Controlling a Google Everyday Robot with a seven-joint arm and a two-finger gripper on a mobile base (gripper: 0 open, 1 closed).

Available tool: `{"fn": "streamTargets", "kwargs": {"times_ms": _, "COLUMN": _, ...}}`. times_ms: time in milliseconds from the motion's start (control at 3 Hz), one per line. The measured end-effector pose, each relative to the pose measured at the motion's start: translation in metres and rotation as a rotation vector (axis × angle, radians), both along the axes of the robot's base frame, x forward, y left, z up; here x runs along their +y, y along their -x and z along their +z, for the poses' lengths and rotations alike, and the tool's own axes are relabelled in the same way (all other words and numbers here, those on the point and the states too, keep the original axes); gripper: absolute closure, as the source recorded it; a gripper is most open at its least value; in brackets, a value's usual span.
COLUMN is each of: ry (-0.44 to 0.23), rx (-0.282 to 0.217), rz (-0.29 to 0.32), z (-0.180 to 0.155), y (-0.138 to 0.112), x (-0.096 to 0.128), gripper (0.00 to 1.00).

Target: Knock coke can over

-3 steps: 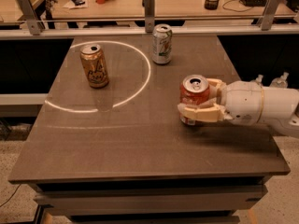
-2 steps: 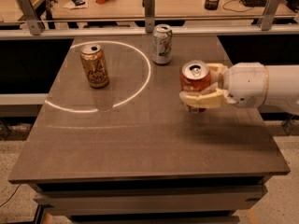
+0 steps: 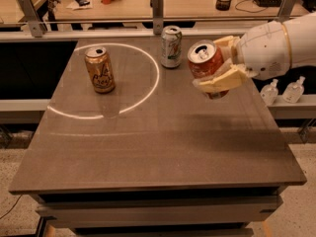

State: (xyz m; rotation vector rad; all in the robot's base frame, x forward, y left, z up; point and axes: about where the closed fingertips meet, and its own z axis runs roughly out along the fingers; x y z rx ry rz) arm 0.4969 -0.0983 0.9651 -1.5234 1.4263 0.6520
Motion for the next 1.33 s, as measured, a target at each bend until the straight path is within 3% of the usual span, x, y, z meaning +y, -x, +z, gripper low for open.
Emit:
{"fn": "streamTargets", "kwargs": {"times_ms": 667, "ry": 0.438, "rx": -0.002, "rz": 0.03, "z": -0.01, "y": 0.006, "x": -0.007, "gripper": 1.0}}
{"fn": "streamTargets", "kwargs": {"times_ms": 1333, "ry": 0.816, "rx": -0.063, "rz": 0.028, "z": -0.036, "y": 0.007, "x": -0.028, "gripper": 1.0}}
